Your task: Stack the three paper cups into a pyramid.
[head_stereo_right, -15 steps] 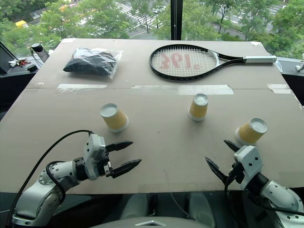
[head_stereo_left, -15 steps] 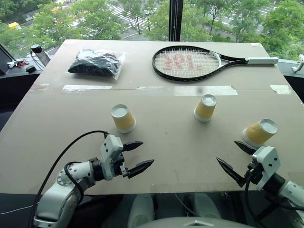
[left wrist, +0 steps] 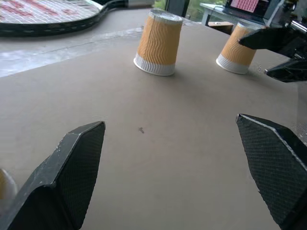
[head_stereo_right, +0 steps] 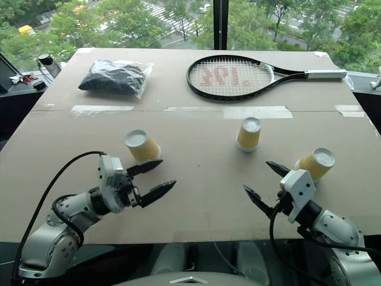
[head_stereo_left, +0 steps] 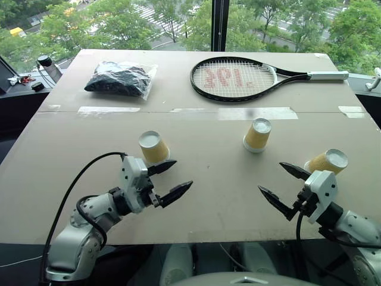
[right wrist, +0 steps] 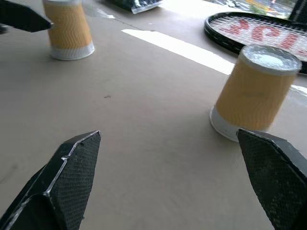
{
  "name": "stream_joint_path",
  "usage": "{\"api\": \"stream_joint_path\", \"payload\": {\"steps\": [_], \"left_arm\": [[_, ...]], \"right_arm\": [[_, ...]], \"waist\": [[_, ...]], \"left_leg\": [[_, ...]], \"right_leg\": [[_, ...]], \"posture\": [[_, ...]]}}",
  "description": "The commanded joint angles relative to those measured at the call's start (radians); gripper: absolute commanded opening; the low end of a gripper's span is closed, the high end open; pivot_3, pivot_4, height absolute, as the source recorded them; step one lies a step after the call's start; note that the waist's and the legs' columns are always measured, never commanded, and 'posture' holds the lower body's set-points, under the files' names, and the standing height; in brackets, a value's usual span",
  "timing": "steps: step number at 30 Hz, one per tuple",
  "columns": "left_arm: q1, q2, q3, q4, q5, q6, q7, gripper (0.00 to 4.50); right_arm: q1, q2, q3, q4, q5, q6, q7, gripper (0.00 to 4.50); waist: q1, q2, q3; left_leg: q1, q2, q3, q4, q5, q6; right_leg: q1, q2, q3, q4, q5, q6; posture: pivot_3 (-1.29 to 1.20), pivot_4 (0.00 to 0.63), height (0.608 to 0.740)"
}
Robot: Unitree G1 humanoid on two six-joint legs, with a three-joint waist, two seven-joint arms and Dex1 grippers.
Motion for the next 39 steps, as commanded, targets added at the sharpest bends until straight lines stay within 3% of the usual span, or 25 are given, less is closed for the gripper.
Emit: {"api": "stream_joint_path", "payload": {"steps": [1,7,19,26,29,32,39], "left_arm": [[-0.033,-0.015,0.099,-0.004,-0.023,-0.036,0.075,4.5],[-0.046,0.015,0.19,0.087,0.06,-0.049,0.16,4.5],[-0.206,0.038,0.061,0.278,0.14,-0.041,0.108,4.5],[-0.268,0.051,0.014,0.36,0.162,-0.051,0.053,4.5],[-0.287,0.05,0.003,0.383,0.168,-0.059,0.027,3.7],[-0.294,0.049,0.002,0.382,0.159,-0.066,0.007,2.49],[-0.338,0.04,-0.064,0.296,0.096,0.006,-0.066,2.41]], "right_arm": [[-0.052,-0.041,-0.006,-0.067,0.129,-0.001,0.093,4.48],[-0.045,-0.114,-0.011,-0.041,0.186,-0.011,0.203,4.48],[0.096,-0.097,-0.044,-0.063,0.126,-0.093,0.177,4.48],[0.105,-0.08,-0.047,-0.095,0.131,-0.091,0.129,4.48],[0.1,-0.068,-0.054,-0.111,0.148,-0.086,0.102,4.5],[0.105,-0.068,-0.054,-0.124,0.154,-0.083,0.09,4.5],[0.076,-0.069,-0.038,-0.128,0.155,-0.068,0.056,4.5]], "waist": [[0.0,0.0,0.0],[0.001,0.0,0.0],[0.017,-0.002,-0.001],[0.016,-0.002,-0.001],[0.017,-0.002,-0.001],[0.017,-0.002,-0.001],[0.018,-0.002,-0.001]], "left_leg": [[0.0,0.0,0.0,0.0,0.0,0.0],[0.0,0.0,0.0,0.0,0.0,0.0],[0.0,-0.001,0.0,0.001,0.002,-0.003],[0.0,0.0,0.001,0.0,0.002,-0.004],[0.0,0.0,0.001,0.001,0.002,-0.004],[0.0,-0.001,0.001,0.001,0.002,-0.004],[0.0,0.0,0.001,0.001,0.002,-0.004]], "right_leg": [[0.0,0.0,0.0,0.0,0.0,0.0],[0.0,0.0,0.0,-0.001,0.0,0.0],[0.0,0.0,-0.002,0.0,0.0,0.0],[0.0,0.0,-0.003,0.0,0.0,0.0],[0.0,0.0,-0.003,0.0,0.0,0.0],[0.0,0.0,-0.003,0.0,0.0,0.0],[0.0,0.0,-0.003,0.0,0.0,0.0]], "posture": [[0.0,0.15,0.74],[0.0,0.15,0.74],[0.0,0.15,0.74],[0.0,0.15,0.74],[0.0,0.15,0.74],[0.0,0.15,0.74],[0.0,0.15,0.74]]}}
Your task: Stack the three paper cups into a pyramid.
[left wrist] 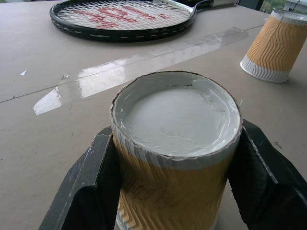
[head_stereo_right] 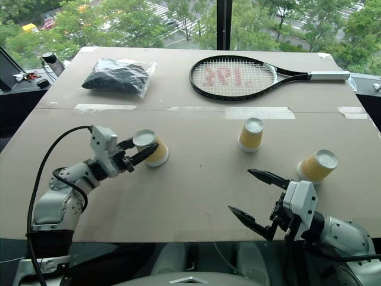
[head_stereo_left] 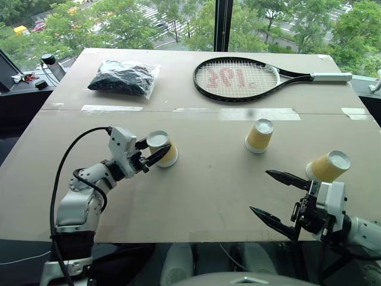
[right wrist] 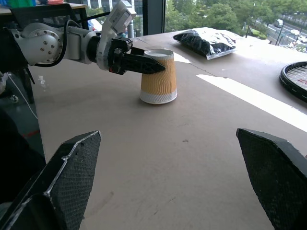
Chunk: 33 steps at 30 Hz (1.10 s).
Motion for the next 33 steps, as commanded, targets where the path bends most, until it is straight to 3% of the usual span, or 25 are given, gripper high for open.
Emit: {"api": "stream_joint_path", "payload": {"steps": [1,14,33], "left_arm": [[-0.059,-0.005,-0.054,-0.08,-0.048,0.045,-0.048,2.41],[-0.27,-0.085,-0.256,0.124,0.089,-0.026,-0.129,2.41],[-0.316,-0.135,-0.302,0.249,0.177,-0.137,-0.178,2.41]], "right_arm": [[-0.027,0.001,-0.012,-0.04,0.013,0.005,-0.026,4.5],[-0.024,0.026,0.023,-0.074,-0.054,0.015,-0.112,4.5],[0.141,0.056,-0.026,-0.055,-0.111,-0.047,-0.128,4.5]], "waist": [[0.003,0.0,0.0],[0.0,0.0,0.0],[0.003,0.0,0.0]], "left_leg": [[0.0,0.0,0.0,0.0,0.0,0.0],[0.0,-0.001,0.0,0.0,0.0,0.0],[-0.001,-0.001,-0.001,0.001,0.0,0.0]], "right_leg": [[0.0,0.0,0.0,0.0,0.0,0.0],[0.0,0.001,0.0,0.0,0.0,0.0],[0.0,0.001,0.0,0.0,0.0,0.0]], "posture": [[0.0,0.15,0.74],[0.0,0.15,0.74],[0.0,0.15,0.74]]}}
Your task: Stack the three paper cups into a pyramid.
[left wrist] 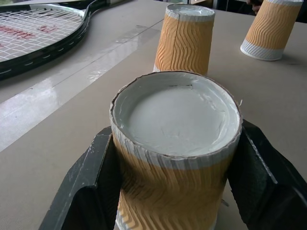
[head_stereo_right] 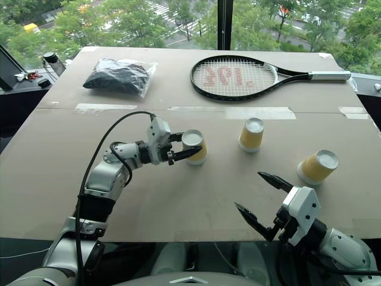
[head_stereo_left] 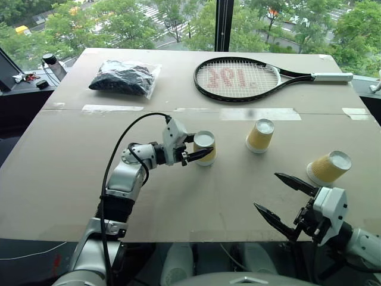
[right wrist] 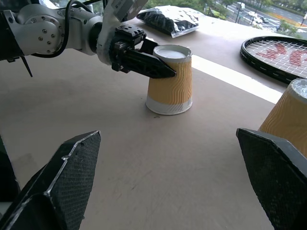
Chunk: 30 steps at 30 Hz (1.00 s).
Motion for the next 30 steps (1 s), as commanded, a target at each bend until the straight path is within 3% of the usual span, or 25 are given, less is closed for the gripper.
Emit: {"api": "stream_joint_path", "payload": {"steps": [1,15,16,19,24,30], "left_arm": [[-0.009,-0.007,-0.011,0.002,0.016,-0.02,-0.011,2.41],[-0.07,-0.065,-0.023,0.089,0.024,-0.029,-0.026,2.41],[-0.071,-0.067,-0.022,0.089,0.014,-0.01,-0.033,3.43],[-0.07,-0.068,-0.02,0.086,0.021,-0.016,-0.042,4.45],[-0.02,-0.024,0.043,-0.015,-0.032,0.031,-0.039,4.45],[0.122,0.092,0.156,-0.231,-0.145,0.15,-0.038,4.45]], "right_arm": [[0.009,0.008,-0.027,-0.012,-0.001,-0.029,-0.001,4.5],[0.008,0.027,-0.043,0.008,-0.009,-0.035,-0.017,4.5],[0.007,0.027,-0.043,0.008,-0.01,-0.035,-0.018,4.5],[0.004,0.029,-0.042,0.008,-0.016,-0.031,-0.025,4.5],[-0.037,0.053,-0.03,0.009,-0.054,-0.004,-0.092,4.5],[-0.267,0.082,0.036,0.058,-0.066,0.255,-0.242,4.5]], "waist": [[0.0,0.0,0.0],[0.001,0.0,0.0],[0.0,0.0,0.0],[-0.001,0.0,0.0],[-0.006,0.0,0.0],[-0.013,0.0,0.0]], "left_leg": [[0.0,0.0,0.0,0.0,0.0,0.0],[0.0,0.0,-0.001,0.0,0.0,0.0],[0.0,0.0,-0.001,0.0,0.0,0.0],[0.0,0.0,-0.001,0.0,0.0,0.0],[0.0,0.0,-0.001,0.0,0.0,0.0],[0.0,0.0,-0.003,0.0,0.0,0.0]], "right_leg": [[0.0,0.0,0.0,0.0,0.0,0.0],[0.0,0.0,-0.001,0.0,0.0,0.0],[0.0,0.0,-0.001,0.0,0.0,0.0],[0.0,0.0,-0.001,0.0,0.0,0.0],[0.0,0.0,0.0,0.0,0.0,0.0],[0.0,0.0,0.002,0.001,0.0,0.0]], "posture": [[0.0,0.15,0.74],[0.0,0.15,0.74],[0.0,0.15,0.74],[0.0,0.15,0.74],[0.0,0.15,0.74],[0.0,0.15,0.74]]}}
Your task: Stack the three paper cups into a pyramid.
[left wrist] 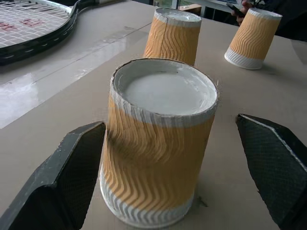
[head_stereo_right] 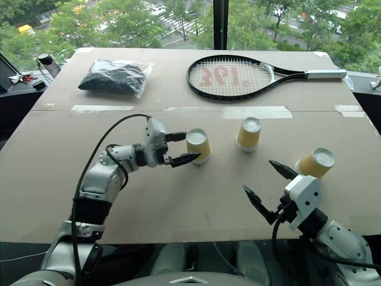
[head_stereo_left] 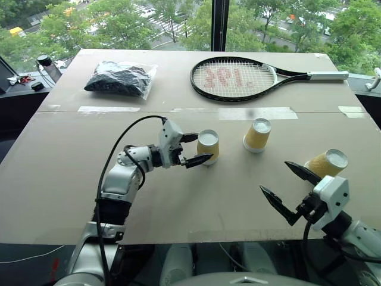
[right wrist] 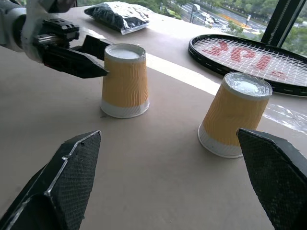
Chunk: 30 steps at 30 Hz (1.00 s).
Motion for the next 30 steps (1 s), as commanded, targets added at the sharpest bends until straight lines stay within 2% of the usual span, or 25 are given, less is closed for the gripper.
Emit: {"api": "stream_joint_path", "payload": {"steps": [1,7,11,14,20,26,27,28,30], "left_arm": [[0.069,0.049,0.075,-0.137,-0.054,0.023,0.015,4.45],[0.208,0.139,0.142,-0.233,-0.115,0.07,-0.017,4.45],[0.277,0.122,0.216,-0.296,-0.198,0.057,-0.011,4.45],[0.327,0.102,0.252,-0.339,-0.258,0.038,-0.033,4.45],[0.393,0.13,0.277,-0.378,-0.329,0.07,-0.072,4.45],[0.409,0.135,0.272,-0.388,-0.351,0.086,-0.065,4.45],[0.411,0.135,0.271,-0.389,-0.351,0.087,-0.063,4.5],[0.414,0.136,0.27,-0.39,-0.349,0.086,-0.061,4.5],[0.417,0.136,0.271,-0.389,-0.348,0.086,-0.059,4.5]], "right_arm": [[-0.154,0.019,0.031,0.036,-0.009,0.173,-0.106,4.5],[-0.45,0.079,0.067,0.207,-0.051,0.337,-0.211,4.5],[-0.581,0.134,0.065,0.273,-0.074,0.389,-0.276,4.5],[-0.636,0.165,0.06,0.31,-0.074,0.41,-0.291,4.5],[-0.711,0.208,0.072,0.413,-0.089,0.431,-0.304,4.5],[-0.741,0.231,0.073,0.483,-0.11,0.396,-0.302,4.5],[-0.743,0.233,0.072,0.487,-0.11,0.39,-0.299,4.09],[-0.744,0.235,0.072,0.489,-0.111,0.385,-0.296,3.96],[-0.738,0.235,0.068,0.477,-0.101,0.382,-0.279,3.2]], "waist": [[0.002,-0.001,0.0],[-0.003,0.0,0.0],[0.003,0.001,0.001],[0.0,0.001,0.001],[-0.011,0.001,0.001],[-0.012,0.001,0.001],[-0.012,0.001,0.001],[-0.013,0.001,0.001],[-0.012,0.002,0.001]], "left_leg": [[0.0,0.0,-0.001,0.0,0.0,0.0],[0.0,0.0,0.0,-0.001,0.0,0.0],[-0.002,0.0,0.0,-0.001,0.0,0.0],[-0.002,0.0,0.0,-0.001,0.0,0.0],[-0.002,0.0,0.0,-0.002,0.0,0.0],[-0.002,0.0,0.0,-0.002,0.0,0.0],[-0.002,0.0,0.001,-0.002,0.0,0.0],[-0.002,0.0,0.001,-0.002,0.0,0.0],[-0.002,0.0,0.001,-0.002,0.0,0.0]], "right_leg": [[0.0,0.0,0.0,0.0,0.0,0.0],[-0.001,-0.001,0.001,0.0,0.0,0.0],[-0.001,-0.001,0.001,-0.001,0.0,0.0],[-0.002,-0.002,0.001,-0.001,0.0,0.0],[-0.002,-0.001,0.001,0.0,0.0,0.0],[-0.002,-0.001,0.001,0.0,0.0,0.0],[-0.002,-0.001,0.001,0.0,0.0,0.0],[-0.002,-0.001,0.001,0.0,0.0,0.0],[-0.002,-0.001,0.001,0.0,0.0,0.0]], "posture": [[0.0,0.15,0.74],[0.0,0.15,0.74],[0.0,0.15,0.74],[0.0,0.15,0.74],[0.0,0.15,0.74],[0.0,0.15,0.74],[0.0,0.15,0.74],[0.0,0.15,0.74],[0.0,0.15,0.74]]}}
